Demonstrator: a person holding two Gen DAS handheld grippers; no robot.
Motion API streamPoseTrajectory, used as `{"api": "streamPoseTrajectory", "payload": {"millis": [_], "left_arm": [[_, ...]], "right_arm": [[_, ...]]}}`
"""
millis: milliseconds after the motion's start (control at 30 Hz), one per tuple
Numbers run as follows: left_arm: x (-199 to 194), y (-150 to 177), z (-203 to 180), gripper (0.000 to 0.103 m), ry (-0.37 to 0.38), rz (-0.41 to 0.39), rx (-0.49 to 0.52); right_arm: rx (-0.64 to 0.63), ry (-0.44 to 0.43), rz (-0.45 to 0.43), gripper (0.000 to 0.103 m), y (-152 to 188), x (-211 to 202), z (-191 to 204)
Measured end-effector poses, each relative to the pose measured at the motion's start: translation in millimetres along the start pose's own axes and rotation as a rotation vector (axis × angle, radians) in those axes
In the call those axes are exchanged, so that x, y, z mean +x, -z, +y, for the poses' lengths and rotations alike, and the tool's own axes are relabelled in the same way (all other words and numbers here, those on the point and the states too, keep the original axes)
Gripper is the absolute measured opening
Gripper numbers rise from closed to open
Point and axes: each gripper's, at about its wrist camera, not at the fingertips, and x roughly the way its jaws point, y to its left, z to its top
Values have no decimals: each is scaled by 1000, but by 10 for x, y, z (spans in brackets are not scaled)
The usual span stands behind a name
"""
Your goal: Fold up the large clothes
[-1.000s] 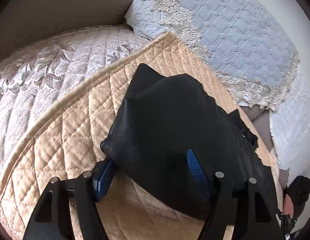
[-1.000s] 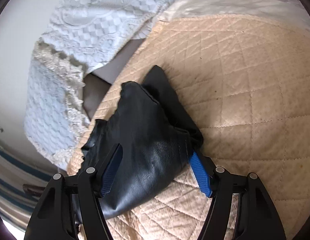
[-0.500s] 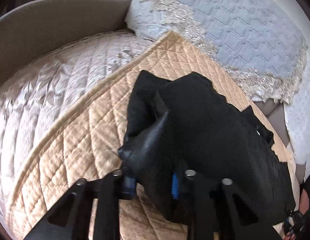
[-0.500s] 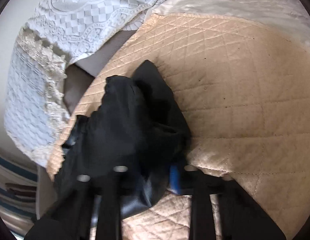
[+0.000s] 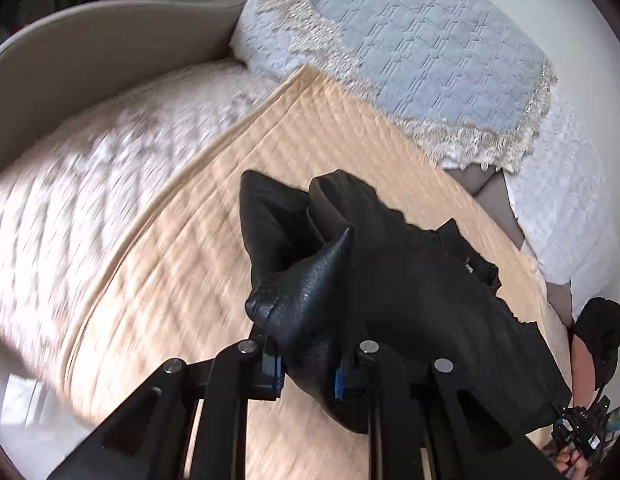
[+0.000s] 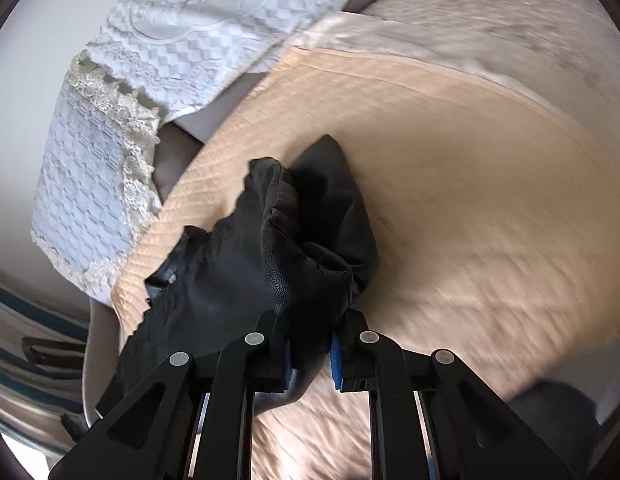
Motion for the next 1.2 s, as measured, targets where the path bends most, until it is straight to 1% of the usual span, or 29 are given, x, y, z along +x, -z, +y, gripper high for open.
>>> {"api": "streamPoseTrajectory", "payload": {"millis": [133,233,300,433,500,567,633,667,700,733,800,867,900,933,967,1067,1100,1133,1167,1200], "left_arm": [[1,162,104,18,-9,17,-9],[45,163,80,18,-27,12,6],[55,151,27,18,-45,9,24],[-51,139,-1,18,-30,-9,55],[-12,163,1,18,-43,-1,72],[81,183,41,20,-60,30,65],[46,174,61,23,-46,32,61],[-7,170,71,26,-38,31,64],[-61,163,83,28,-29,33,61],[-124,151,102,29,-16,37,55],[-259,136,122,32,-9,31,53],[-420,131,99,32,-26,-6,71],[-486,128,74,32,-44,-30,85],[-558,118,40,32,-64,-65,104],[-618,102,-9,32,-64,-97,125],[-614,66,-205,32,4,-120,192],[-547,76,-275,32,13,-111,228],[-440,94,-328,32,14,-97,264],[-298,115,-336,32,6,-77,288],[-160,117,-317,32,-14,-52,294]], "right_arm": [[11,22,17,15,44,40,-83],[10,35,15,15,49,92,-99],[14,31,5,15,67,45,-85],[-7,44,-12,15,139,-46,-87],[4,56,13,16,146,39,-150],[0,54,11,19,140,30,-140],[-41,70,-3,27,135,-49,-63],[-70,81,-18,27,135,-117,-22],[-100,88,-36,30,136,-188,18],[-137,103,-64,36,141,-273,71],[-213,143,-144,38,142,-479,202],[-280,129,-198,38,141,-636,361],[-311,123,-210,38,147,-663,437],[-357,107,-208,38,161,-653,528],[-389,95,-194,38,172,-600,596],[-438,100,-72,38,192,-198,705],[-440,114,-44,37,186,-44,685],[-433,156,-21,30,171,89,635],[-417,194,-2,26,141,206,555],[-395,212,2,12,109,281,458]]}}
